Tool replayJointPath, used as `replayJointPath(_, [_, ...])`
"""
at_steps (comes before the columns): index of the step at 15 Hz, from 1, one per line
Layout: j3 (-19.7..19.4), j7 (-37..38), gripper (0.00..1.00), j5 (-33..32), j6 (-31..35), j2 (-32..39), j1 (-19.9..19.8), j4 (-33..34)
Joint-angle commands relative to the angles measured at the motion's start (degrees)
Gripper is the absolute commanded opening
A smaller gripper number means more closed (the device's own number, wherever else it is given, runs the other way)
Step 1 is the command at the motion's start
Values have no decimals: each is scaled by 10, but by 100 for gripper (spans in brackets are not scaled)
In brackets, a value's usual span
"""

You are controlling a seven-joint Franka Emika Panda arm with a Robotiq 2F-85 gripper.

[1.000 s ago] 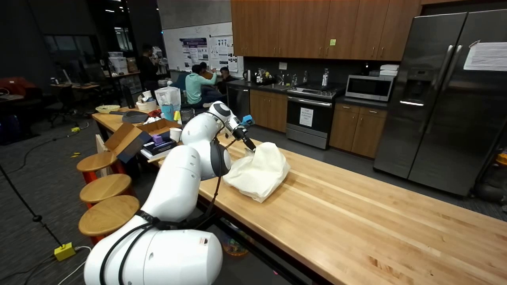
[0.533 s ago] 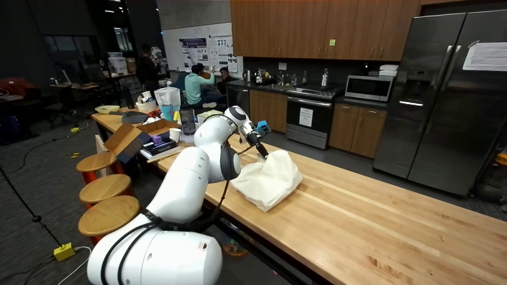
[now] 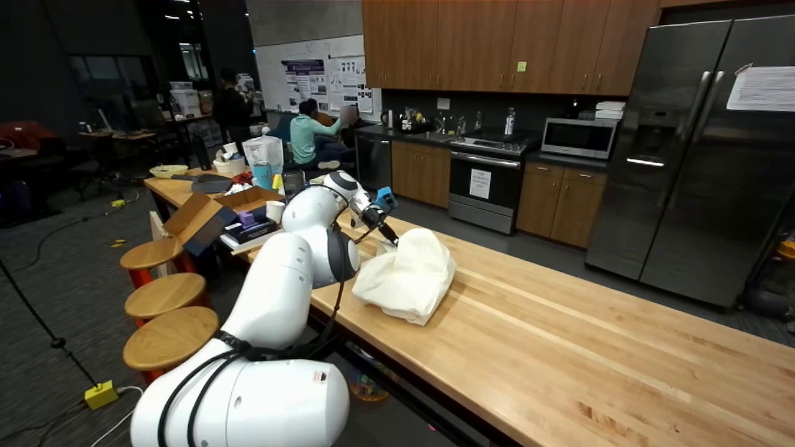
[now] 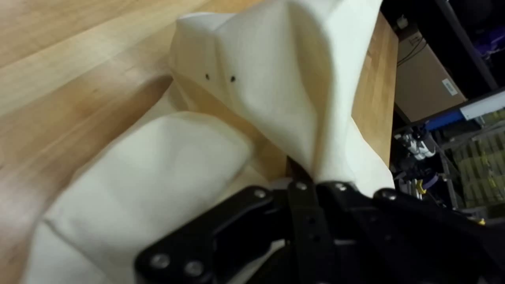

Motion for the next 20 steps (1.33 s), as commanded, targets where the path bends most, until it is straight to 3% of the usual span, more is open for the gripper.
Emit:
replayJointPath(1, [-13,-57,1,-50,8,4,44,12])
replayJointPath(6, [-2,-87,1,-69,32,-9,70,26])
replayJointPath(7, [0,-80,1,-64,41,-26,72,3])
replayJointPath(8, [2,-72,1,-58,47,-39,70,-17])
replayJointPath(11, [0,-66,1,-57,45,-24,51,6])
replayJointPath(18, [14,-35,1,-33,131,-39,24,-2])
replayJointPath(19, [13,-30,29,-31,132,-39,23,-2])
replayJointPath(20, [13,-28,30,-27,130,-41,23,-4])
